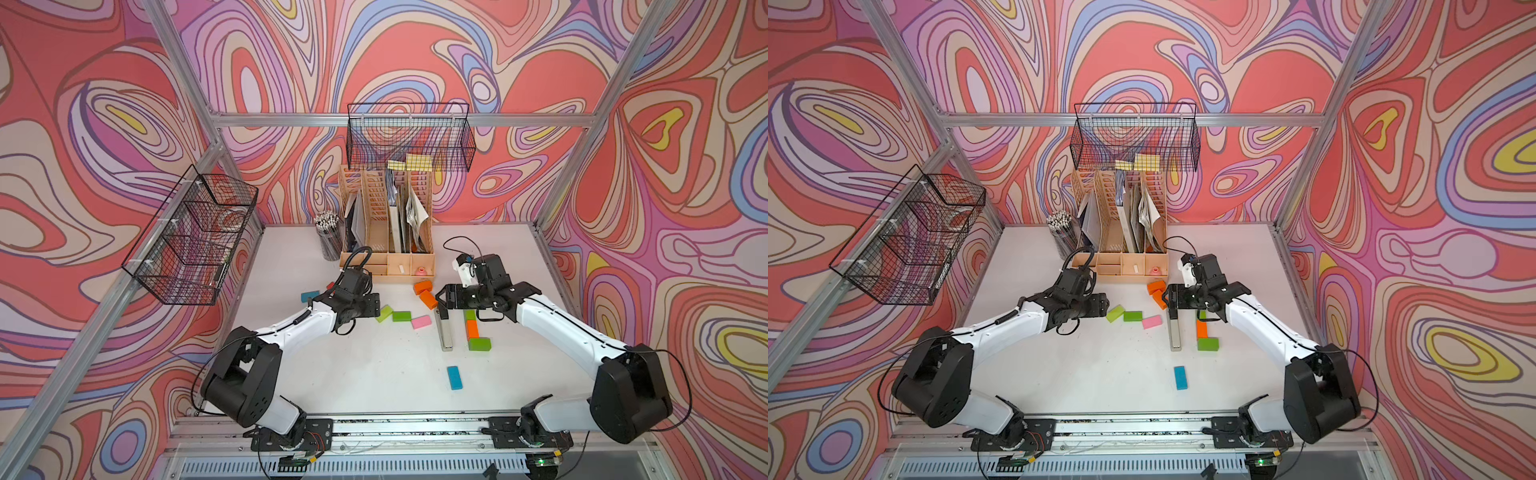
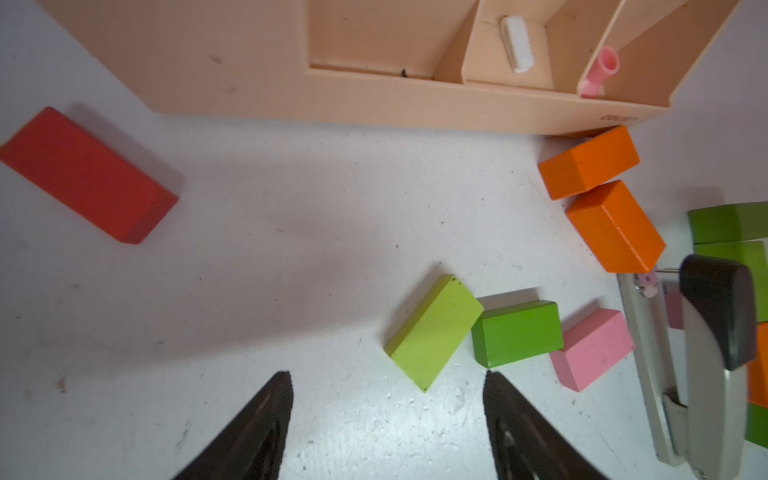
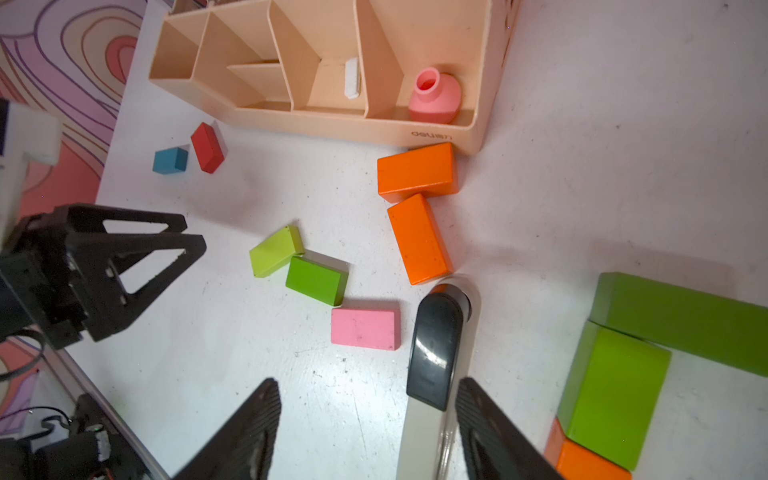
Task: Assemble the letter c with building blocks
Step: Pick up the building block from the center of the board.
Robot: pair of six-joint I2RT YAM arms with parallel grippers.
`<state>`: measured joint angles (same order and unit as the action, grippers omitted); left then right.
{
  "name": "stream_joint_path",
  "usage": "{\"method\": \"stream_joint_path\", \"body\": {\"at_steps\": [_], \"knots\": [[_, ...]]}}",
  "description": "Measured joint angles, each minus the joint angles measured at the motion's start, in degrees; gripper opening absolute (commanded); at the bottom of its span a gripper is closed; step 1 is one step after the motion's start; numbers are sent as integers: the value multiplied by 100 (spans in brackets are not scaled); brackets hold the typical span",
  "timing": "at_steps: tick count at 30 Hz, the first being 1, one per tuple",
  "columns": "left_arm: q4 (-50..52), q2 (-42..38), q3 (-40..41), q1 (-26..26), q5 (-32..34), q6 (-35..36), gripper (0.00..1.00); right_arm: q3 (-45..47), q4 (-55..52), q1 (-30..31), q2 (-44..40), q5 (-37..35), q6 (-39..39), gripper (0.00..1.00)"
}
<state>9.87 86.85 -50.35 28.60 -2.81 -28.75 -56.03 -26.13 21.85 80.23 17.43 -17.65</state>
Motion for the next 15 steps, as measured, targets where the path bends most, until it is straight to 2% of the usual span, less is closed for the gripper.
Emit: {"method": "stream_joint_path", "body": {"at_steps": [6, 15], "knots": [[-164, 155, 0, 0, -444, -39, 75, -483, -385, 13, 549, -129, 402, 61], [-151, 131, 92, -15, -603, 328, 76, -1362, -879, 177, 1099, -680, 1241, 56]]}}
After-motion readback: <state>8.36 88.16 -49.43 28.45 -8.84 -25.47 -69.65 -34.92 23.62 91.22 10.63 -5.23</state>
